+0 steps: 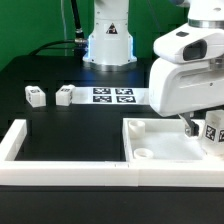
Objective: Assemble square table
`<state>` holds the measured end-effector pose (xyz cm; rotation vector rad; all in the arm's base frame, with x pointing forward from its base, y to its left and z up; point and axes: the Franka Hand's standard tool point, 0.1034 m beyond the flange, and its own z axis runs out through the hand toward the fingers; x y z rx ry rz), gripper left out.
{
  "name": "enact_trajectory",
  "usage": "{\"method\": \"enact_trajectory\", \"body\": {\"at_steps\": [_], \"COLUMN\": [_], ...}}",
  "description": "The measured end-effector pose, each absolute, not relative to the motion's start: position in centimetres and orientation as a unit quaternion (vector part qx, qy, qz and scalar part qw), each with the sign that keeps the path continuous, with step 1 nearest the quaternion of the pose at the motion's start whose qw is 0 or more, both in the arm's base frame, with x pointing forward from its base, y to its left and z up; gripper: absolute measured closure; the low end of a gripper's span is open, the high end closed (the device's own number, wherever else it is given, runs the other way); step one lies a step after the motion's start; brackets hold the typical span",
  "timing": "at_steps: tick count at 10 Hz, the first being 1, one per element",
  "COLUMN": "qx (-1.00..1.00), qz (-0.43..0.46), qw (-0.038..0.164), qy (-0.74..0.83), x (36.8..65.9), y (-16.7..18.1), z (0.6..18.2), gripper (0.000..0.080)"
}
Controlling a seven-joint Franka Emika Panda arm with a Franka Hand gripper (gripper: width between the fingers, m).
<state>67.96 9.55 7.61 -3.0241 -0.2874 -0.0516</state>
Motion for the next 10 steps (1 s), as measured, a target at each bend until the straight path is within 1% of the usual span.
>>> {"method": "enact_trajectory", "body": {"at_steps": [1, 2, 3, 4, 5, 7, 9, 10], "qx": [-0.994, -0.996, -0.998, -0.998, -0.998, -0.982, -0.902, -0.868], "qz": [-0.017, -0.016, -0.014, -0.012, -0.011, -0.004, 0.021, 0.031], "qw": [0.052, 0.052, 0.054, 0.054, 0.055, 0.051, 0.068, 0.073], "qy": [-0.090, -0.073, -0.038, -0.005, 0.016, 0.179, 0.425, 0.490], "x": [67.96, 67.95, 67.95, 67.95, 67.95, 67.95, 67.78, 67.73], "y": [9.55, 9.58, 9.61, 9.62, 9.62, 9.75, 10.09, 10.53], "z": [7.60, 7.60, 7.60, 7.60, 7.60, 7.58, 7.31, 7.27], "gripper": [0.0293, 0.0481, 0.0481, 0.0510, 0.0510, 0.0510, 0.0510, 0.0509]}}
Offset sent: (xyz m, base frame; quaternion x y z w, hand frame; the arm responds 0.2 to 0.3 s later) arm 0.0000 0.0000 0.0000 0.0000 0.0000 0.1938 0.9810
